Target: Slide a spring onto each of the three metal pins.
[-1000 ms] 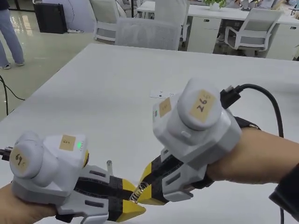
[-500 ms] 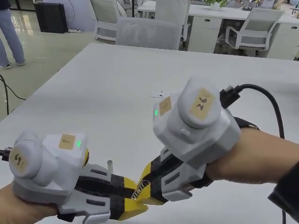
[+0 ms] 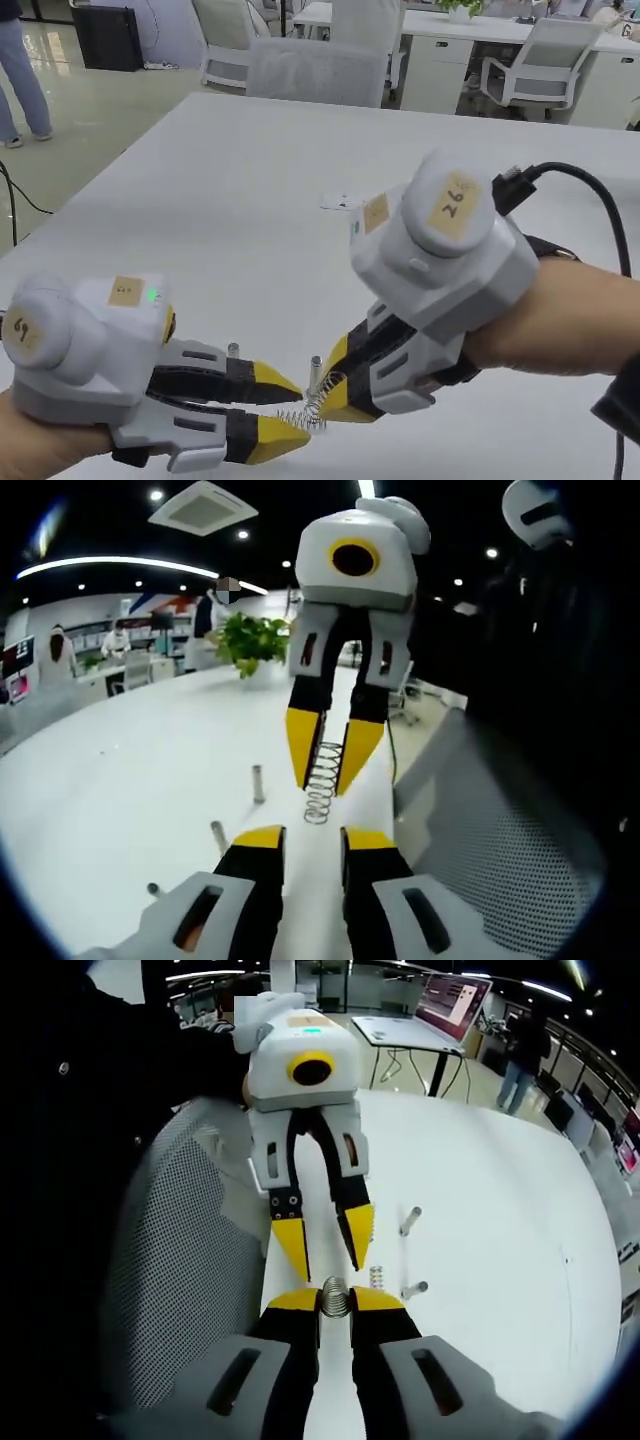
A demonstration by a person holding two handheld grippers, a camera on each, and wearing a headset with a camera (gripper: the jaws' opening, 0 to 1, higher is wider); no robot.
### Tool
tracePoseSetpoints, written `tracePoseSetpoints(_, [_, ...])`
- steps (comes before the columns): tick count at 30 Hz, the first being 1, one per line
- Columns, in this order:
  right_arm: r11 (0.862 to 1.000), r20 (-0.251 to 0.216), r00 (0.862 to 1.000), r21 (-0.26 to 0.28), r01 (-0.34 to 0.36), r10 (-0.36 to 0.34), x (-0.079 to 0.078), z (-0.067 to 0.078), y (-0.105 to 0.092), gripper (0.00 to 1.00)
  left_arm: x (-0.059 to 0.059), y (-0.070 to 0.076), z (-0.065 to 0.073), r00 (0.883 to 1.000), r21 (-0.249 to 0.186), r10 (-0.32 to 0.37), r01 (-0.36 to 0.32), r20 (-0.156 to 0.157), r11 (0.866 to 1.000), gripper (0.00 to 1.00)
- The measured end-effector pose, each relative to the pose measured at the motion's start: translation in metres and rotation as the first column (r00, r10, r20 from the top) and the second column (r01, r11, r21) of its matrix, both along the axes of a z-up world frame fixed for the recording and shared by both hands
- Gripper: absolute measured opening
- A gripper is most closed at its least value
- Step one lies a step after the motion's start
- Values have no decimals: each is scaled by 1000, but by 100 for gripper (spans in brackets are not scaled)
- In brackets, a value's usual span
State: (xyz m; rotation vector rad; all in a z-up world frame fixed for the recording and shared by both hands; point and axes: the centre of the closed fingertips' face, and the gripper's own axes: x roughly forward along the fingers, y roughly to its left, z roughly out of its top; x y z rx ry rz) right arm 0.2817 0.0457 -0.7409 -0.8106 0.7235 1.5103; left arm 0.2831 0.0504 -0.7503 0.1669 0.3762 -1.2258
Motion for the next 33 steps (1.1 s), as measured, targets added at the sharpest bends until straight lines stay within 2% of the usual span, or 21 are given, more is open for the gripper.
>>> tracePoseSetpoints(13, [996, 27, 997, -53, 73, -71, 24, 5, -35, 8, 8, 27, 15, 996, -11, 88, -88, 16, 996, 29])
tracePoseSetpoints(23, [990, 53, 994, -96, 103, -98, 40, 8, -51, 8, 9, 56, 19, 983, -5, 182, -181, 27, 983, 39])
tracePoseSetpoints(33, [980, 92, 987, -137, 144, -132, 61, 14, -69, 8, 2, 69, 16, 969, 15, 245, -246, 38, 969, 47])
